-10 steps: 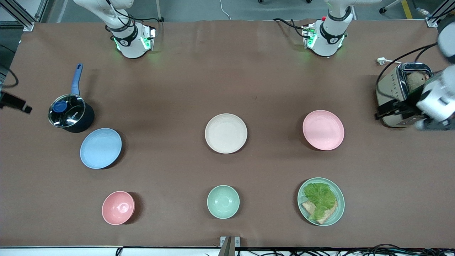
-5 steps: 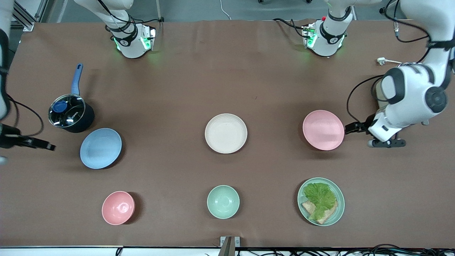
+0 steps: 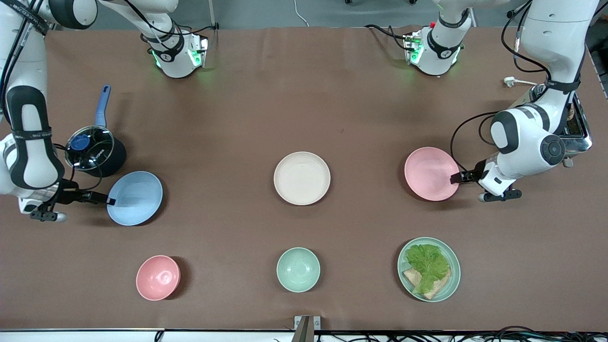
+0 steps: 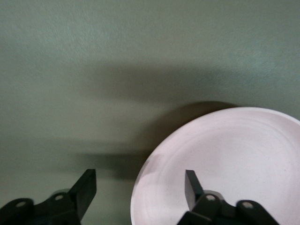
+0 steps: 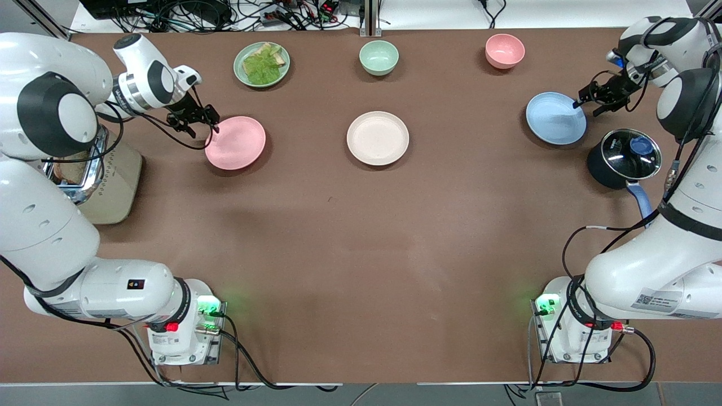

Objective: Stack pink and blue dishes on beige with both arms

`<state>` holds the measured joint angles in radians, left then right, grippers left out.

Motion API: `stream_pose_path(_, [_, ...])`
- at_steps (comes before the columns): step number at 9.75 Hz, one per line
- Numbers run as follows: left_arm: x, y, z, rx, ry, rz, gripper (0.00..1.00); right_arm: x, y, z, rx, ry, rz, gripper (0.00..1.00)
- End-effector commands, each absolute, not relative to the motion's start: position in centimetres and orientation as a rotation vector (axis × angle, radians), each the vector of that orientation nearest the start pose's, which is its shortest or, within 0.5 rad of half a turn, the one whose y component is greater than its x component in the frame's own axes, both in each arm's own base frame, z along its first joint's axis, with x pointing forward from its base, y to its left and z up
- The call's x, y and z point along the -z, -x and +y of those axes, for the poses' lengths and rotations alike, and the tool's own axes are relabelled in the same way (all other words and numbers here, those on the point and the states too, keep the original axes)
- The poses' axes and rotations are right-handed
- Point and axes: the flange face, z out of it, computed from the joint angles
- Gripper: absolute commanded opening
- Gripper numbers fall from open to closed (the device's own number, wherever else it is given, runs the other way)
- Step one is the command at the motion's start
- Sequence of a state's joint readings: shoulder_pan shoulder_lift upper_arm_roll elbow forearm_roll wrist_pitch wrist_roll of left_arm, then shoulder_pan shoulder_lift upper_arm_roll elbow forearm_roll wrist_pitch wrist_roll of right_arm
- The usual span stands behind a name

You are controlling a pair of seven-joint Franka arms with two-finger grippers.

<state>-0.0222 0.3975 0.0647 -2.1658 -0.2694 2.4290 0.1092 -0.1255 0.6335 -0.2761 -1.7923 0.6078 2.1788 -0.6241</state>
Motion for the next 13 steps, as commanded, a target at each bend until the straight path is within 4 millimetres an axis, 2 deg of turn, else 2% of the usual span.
stream_pose_path(1, [-17.2,-54.0,2.3,-0.239,3.307,-0.283,0.69,-19.3,-58.5,-22.0,-0.007,2.769,0.199,0.71])
stream_pose_path(2, [-16.9,-53.7,2.3,-0.245,3.319,-0.256,0.65,-18.3,-57.9,-22.0,-0.03,2.76,0.219,0.64])
stream_pose_path(4, [-16.6,-53.2,2.3,-0.246,3.358,-0.254,0.46,-17.5,-57.3,-21.6,-0.015,2.718,0.281,0.54])
stream_pose_path(5, [-16.4,-52.8,2.5,-0.252,3.372,-0.253,0.37,-17.5,-57.4,-21.5,-0.015,2.717,0.28,0.43])
stream_pose_path(7, [-16.9,-53.0,2.6,-0.238,3.379,-0.239,0.12,-17.5,-57.7,-21.4,-0.023,2.714,0.292,0.01])
stream_pose_path(8, [-17.4,-53.0,3.1,-0.229,3.381,-0.234,0.02,-18.4,-58.7,-21.3,-0.004,2.716,0.294,0.0])
stream_pose_path(9, [-18.5,-53.1,4.2,-0.224,3.39,-0.202,0.0,-19.1,-59.2,-21.5,0.006,2.727,0.302,0.01])
stream_pose_path(10, [-21.3,-53.7,4.5,-0.196,3.413,-0.151,0.0,-20.0,-59.7,-21.6,0.0,2.721,0.318,0.01])
stream_pose_path(11, [-25.0,-55.1,3.9,-0.181,3.44,-0.122,0.0,-22.0,-60.7,-22.5,-0.02,2.749,0.282,0.01])
stream_pose_path(12, [-27.5,-55.3,2.6,-0.158,3.46,-0.066,0.0,-24.6,-61.8,-23.5,-0.048,2.815,0.188,0.01])
stream_pose_path(13, [-29.5,-55.5,-1.2,-0.12,3.477,0.054,0.0,-27.3,-62.8,-24.0,-0.077,2.829,0.171,0.01])
